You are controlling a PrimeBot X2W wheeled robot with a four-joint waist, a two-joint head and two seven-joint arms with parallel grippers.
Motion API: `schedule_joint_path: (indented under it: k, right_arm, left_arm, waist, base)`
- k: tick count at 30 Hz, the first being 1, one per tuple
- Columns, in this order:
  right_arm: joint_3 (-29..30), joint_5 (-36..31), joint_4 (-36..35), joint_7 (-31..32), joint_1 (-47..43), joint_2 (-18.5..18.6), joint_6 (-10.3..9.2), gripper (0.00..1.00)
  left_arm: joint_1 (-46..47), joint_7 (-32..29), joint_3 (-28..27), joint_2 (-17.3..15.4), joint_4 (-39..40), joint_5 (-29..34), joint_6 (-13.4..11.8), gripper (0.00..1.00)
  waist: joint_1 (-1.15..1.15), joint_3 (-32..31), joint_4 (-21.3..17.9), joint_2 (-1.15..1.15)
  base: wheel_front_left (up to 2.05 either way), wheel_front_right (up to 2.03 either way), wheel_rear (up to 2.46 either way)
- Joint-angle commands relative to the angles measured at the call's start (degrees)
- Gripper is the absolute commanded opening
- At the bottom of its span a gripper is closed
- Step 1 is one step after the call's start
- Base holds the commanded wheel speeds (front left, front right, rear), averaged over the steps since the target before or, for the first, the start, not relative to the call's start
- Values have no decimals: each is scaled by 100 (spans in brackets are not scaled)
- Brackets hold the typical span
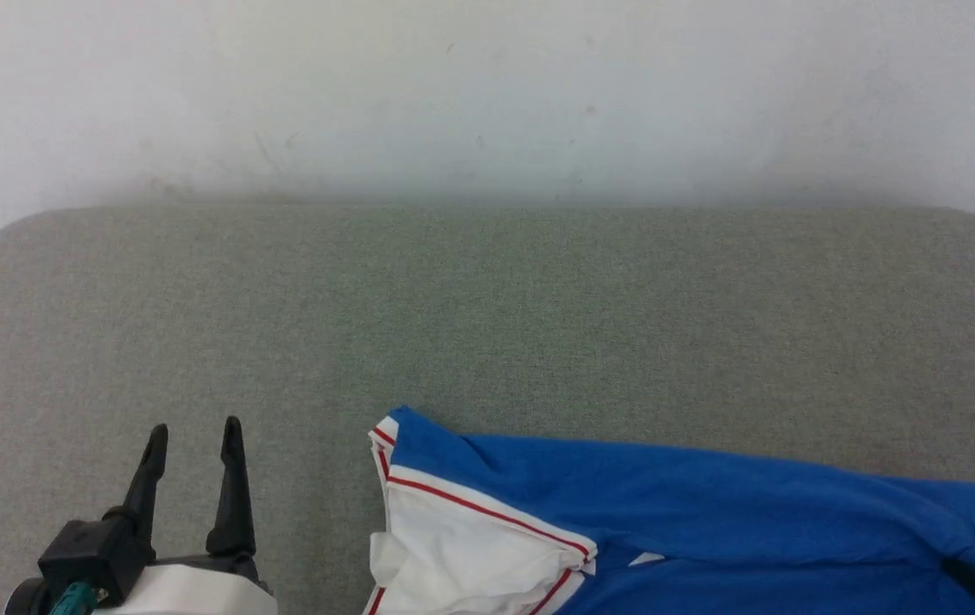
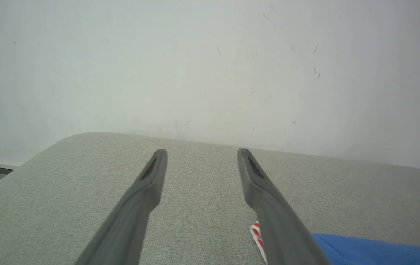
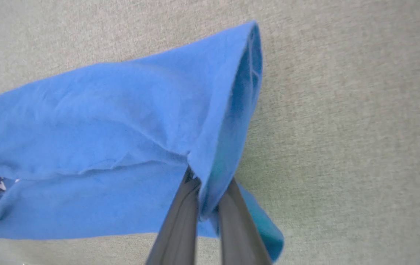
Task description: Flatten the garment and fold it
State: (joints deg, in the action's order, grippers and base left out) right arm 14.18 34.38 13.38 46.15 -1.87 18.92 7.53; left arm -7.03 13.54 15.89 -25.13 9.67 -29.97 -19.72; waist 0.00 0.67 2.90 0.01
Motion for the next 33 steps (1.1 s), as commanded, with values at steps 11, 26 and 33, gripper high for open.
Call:
schedule_joint_path:
  k: [11,26,33]
  right_arm:
    - [0,2070,-812,1772,222,-1538,-4,0]
    - [-3649,3688,592,-210,1502,-1604,-4,0]
    - [-4747,3431,1546,-1300,2133,-1604,-4,100]
  left_arm:
    - [-65,-104,41,-48,82,65,-94,100]
    - [310,-224,319,54,5,99,28,100]
    - [477,-171,374,126,-127,87,97,100]
  waist:
    - [0,-40,40,-1]
    - [0,187,377,-1]
    - [0,314,504,-1]
  base:
    - [0,0,0]
    - [0,0,0]
    - [0,0,0]
